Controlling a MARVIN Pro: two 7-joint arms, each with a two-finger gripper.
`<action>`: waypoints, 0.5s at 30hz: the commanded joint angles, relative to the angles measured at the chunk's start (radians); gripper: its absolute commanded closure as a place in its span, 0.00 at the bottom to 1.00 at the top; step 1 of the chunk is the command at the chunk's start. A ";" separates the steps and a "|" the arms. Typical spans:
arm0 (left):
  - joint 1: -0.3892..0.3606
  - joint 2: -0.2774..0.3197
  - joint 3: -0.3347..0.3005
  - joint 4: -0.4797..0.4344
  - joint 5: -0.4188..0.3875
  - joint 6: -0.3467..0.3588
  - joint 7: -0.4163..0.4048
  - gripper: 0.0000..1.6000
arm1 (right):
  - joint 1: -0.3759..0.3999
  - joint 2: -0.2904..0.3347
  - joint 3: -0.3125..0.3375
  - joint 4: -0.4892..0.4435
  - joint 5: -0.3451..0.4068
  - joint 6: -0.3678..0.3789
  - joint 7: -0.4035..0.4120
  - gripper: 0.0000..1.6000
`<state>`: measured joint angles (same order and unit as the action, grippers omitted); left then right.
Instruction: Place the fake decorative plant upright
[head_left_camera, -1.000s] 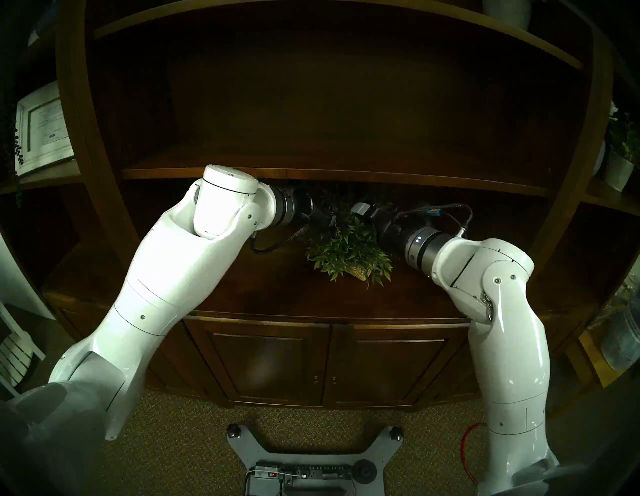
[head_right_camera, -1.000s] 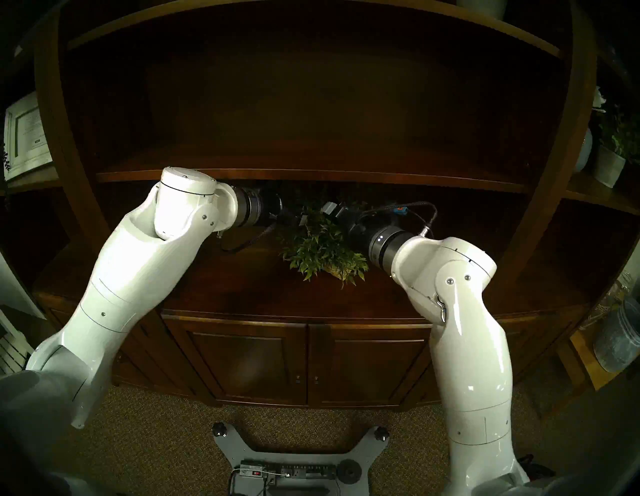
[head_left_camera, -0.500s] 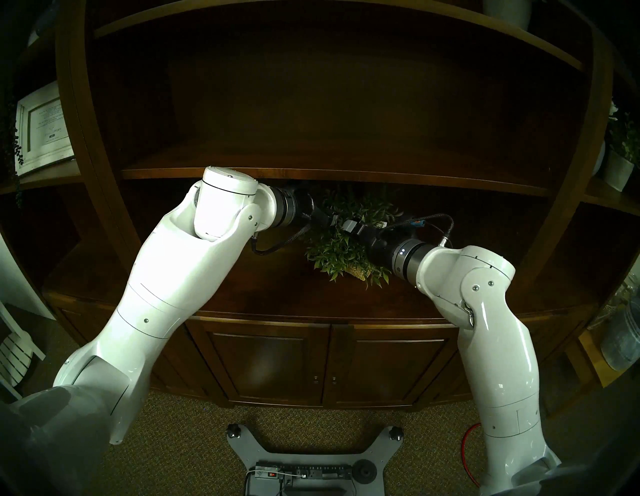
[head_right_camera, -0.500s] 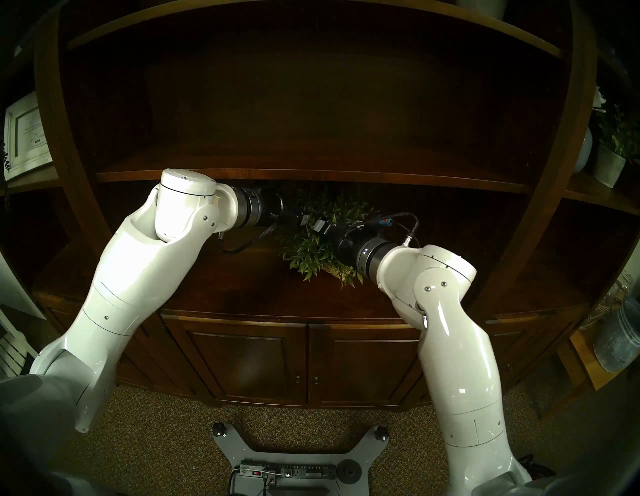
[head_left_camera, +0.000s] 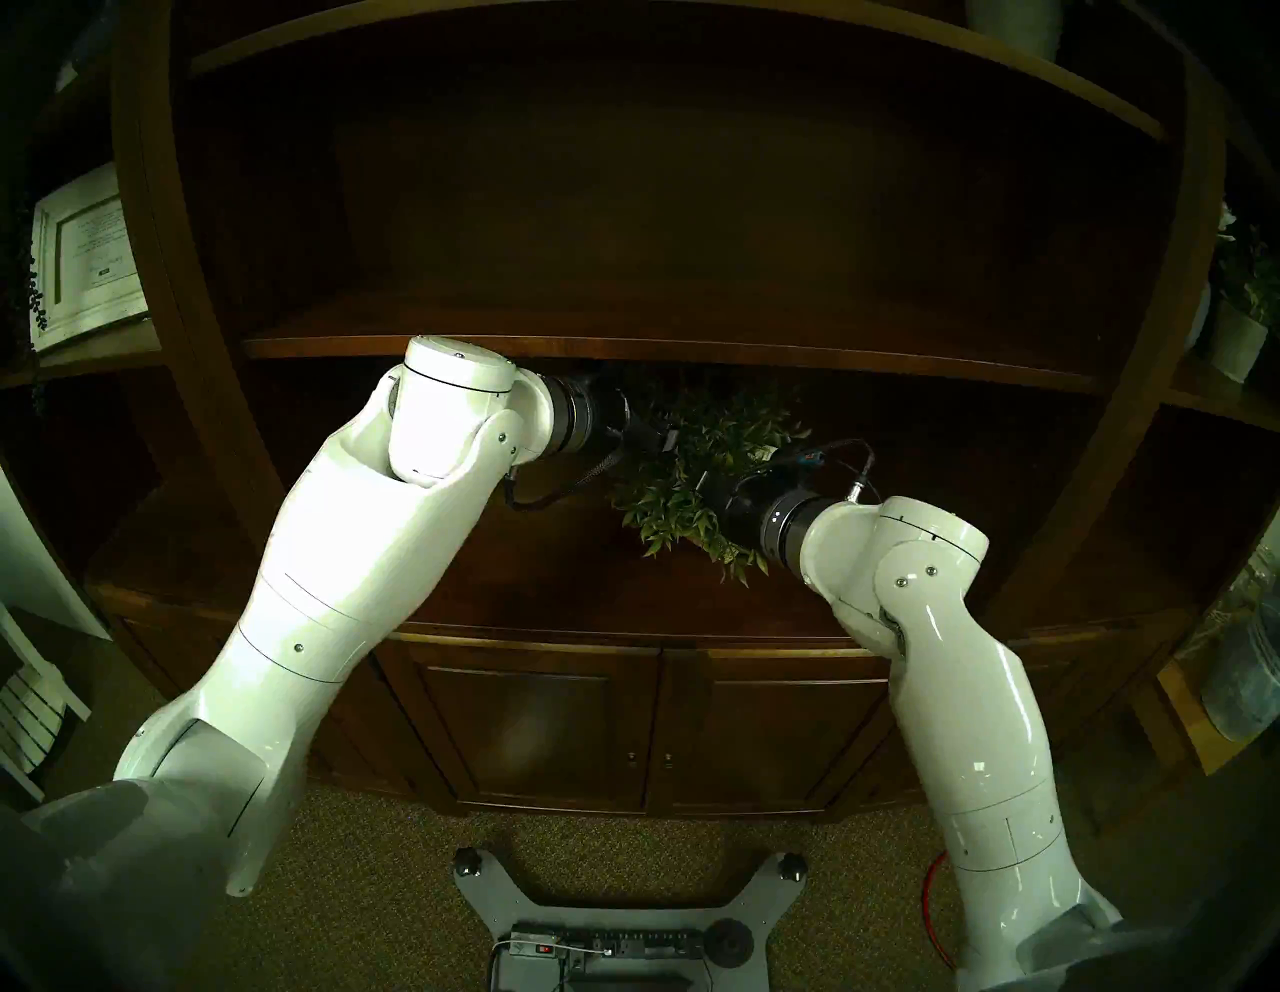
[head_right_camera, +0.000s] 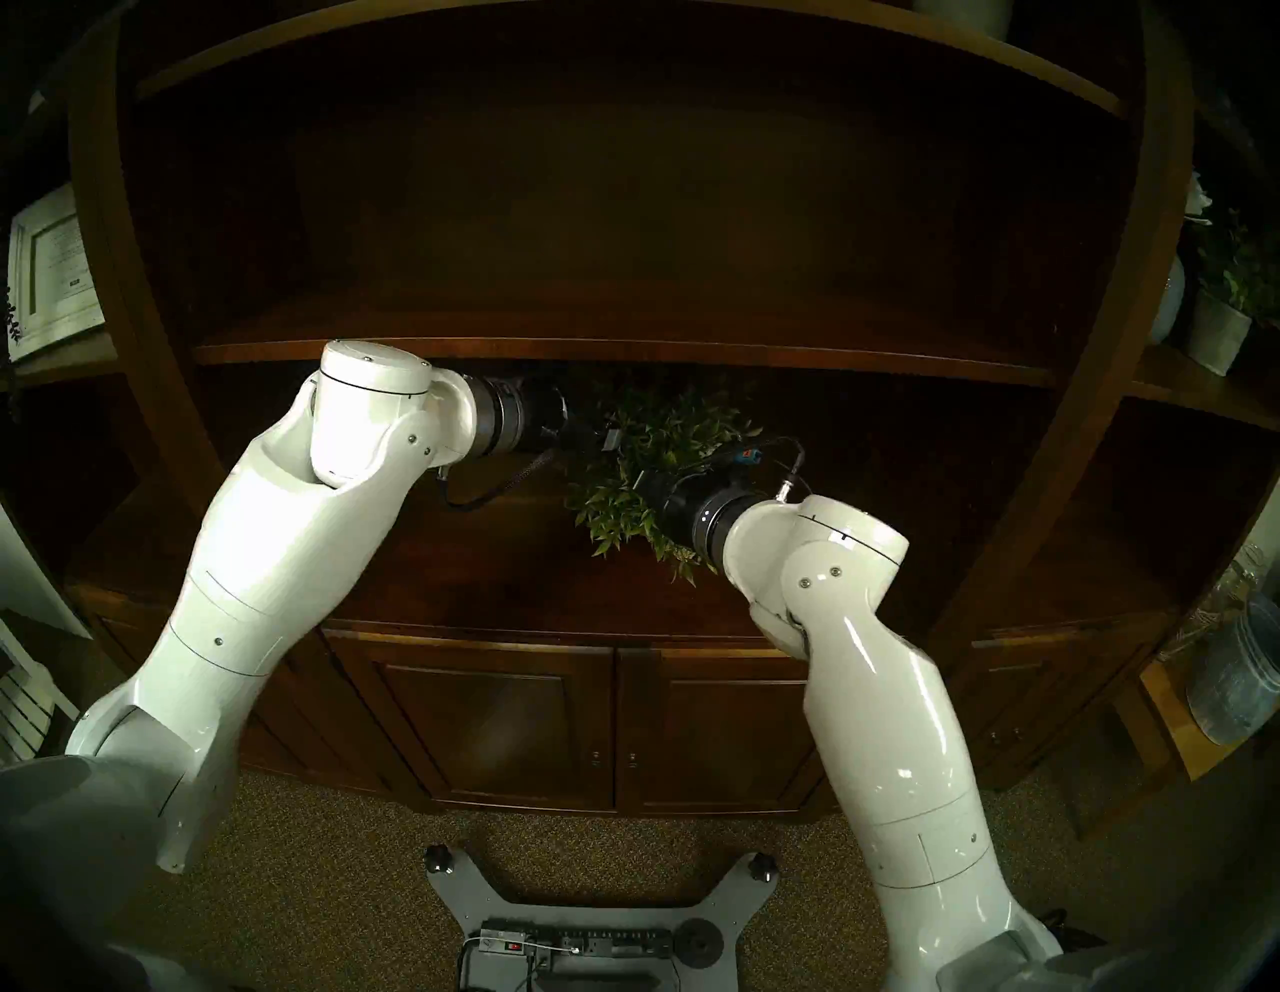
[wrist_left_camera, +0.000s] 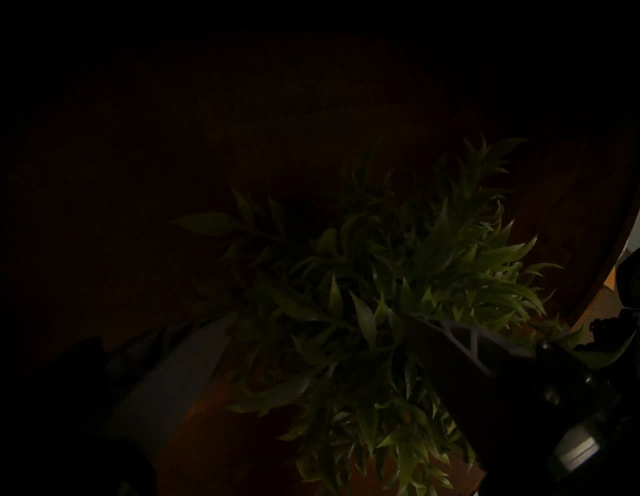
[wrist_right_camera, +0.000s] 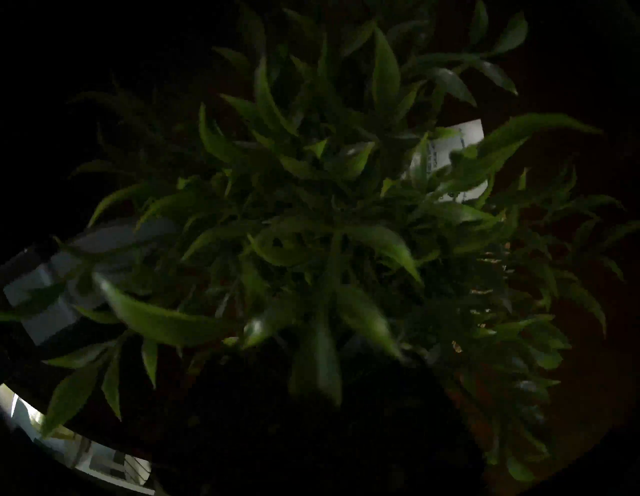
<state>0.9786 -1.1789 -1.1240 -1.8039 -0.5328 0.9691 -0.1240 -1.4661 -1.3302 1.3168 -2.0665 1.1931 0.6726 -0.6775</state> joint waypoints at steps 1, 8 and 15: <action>-0.093 -0.030 -0.063 -0.094 0.009 -0.010 -0.021 0.00 | 0.043 -0.005 -0.014 0.004 -0.046 -0.023 -0.020 1.00; -0.079 0.053 -0.014 -0.121 0.016 -0.009 -0.063 0.00 | 0.054 -0.008 -0.039 0.013 -0.085 -0.050 -0.042 1.00; -0.014 0.126 -0.003 -0.147 0.016 -0.009 -0.102 0.00 | 0.055 -0.009 -0.050 0.010 -0.102 -0.066 -0.056 1.00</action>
<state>0.9887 -1.1118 -1.1031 -1.8546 -0.5101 0.9662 -0.1900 -1.4373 -1.3393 1.2639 -2.0468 1.1199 0.6258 -0.7267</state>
